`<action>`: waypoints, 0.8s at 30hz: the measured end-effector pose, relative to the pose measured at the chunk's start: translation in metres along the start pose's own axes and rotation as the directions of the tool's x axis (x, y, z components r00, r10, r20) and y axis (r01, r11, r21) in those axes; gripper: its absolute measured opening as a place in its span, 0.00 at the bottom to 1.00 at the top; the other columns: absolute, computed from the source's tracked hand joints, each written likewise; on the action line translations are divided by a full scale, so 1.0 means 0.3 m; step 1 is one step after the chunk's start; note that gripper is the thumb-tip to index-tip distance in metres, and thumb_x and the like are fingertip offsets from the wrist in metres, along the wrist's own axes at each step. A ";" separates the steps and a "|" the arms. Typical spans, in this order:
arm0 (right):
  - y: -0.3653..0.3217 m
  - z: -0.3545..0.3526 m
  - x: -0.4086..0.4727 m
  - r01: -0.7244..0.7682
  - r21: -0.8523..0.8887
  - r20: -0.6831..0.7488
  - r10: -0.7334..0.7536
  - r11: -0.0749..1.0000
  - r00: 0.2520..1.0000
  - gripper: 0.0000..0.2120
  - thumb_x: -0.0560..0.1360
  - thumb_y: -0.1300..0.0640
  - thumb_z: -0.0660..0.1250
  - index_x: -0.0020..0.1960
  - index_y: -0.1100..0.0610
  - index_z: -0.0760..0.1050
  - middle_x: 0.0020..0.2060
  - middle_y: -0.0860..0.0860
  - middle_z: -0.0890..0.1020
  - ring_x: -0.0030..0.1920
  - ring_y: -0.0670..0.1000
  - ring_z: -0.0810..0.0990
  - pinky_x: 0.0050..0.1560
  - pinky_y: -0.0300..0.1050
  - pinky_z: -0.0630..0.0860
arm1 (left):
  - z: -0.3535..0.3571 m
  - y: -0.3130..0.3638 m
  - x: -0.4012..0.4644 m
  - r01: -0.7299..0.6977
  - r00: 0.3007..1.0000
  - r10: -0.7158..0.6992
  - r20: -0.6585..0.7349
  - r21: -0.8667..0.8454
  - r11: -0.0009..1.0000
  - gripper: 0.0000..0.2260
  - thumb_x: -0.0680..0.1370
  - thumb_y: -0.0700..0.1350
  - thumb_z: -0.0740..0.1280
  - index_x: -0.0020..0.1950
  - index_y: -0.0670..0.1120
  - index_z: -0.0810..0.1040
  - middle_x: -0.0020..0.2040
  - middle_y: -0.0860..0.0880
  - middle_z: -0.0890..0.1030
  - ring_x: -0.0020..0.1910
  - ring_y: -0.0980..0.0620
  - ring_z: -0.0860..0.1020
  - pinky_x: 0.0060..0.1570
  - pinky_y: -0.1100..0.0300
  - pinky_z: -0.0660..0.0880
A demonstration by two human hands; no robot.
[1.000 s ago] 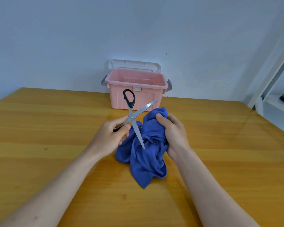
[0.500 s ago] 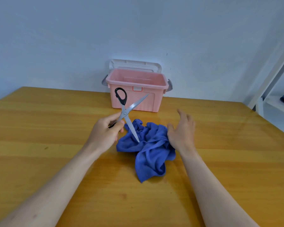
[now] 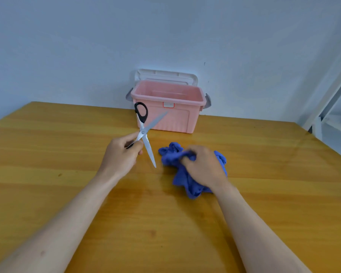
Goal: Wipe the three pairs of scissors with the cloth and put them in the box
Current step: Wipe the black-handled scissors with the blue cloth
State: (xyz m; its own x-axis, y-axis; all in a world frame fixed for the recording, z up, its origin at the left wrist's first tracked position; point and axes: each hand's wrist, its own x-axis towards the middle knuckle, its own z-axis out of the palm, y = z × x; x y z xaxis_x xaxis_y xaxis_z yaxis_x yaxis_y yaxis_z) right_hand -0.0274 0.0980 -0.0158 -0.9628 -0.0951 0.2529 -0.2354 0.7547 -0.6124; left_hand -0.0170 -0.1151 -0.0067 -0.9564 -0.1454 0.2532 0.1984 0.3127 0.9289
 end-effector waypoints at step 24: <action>-0.059 0.009 -0.020 -0.235 0.844 0.228 0.075 0.482 0.971 0.07 0.77 0.65 0.67 0.54 0.63 0.80 0.48 0.60 0.85 0.48 0.60 0.84 0.51 0.53 0.81 | 0.070 0.027 -0.069 -0.270 0.958 0.254 0.134 0.122 0.955 0.12 0.78 0.43 0.68 0.61 0.50 0.81 0.41 0.68 0.82 0.41 0.57 0.83 0.36 0.61 0.77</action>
State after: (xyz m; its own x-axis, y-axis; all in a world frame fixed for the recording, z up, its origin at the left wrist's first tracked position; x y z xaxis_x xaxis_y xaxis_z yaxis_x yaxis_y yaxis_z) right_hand -0.0177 0.0833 -0.0085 -0.9825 -0.1839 0.0290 0.0012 -0.1621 -0.9868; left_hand 0.0001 -0.0899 -0.0100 -0.8944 0.0656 0.4425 0.4219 0.4527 0.7855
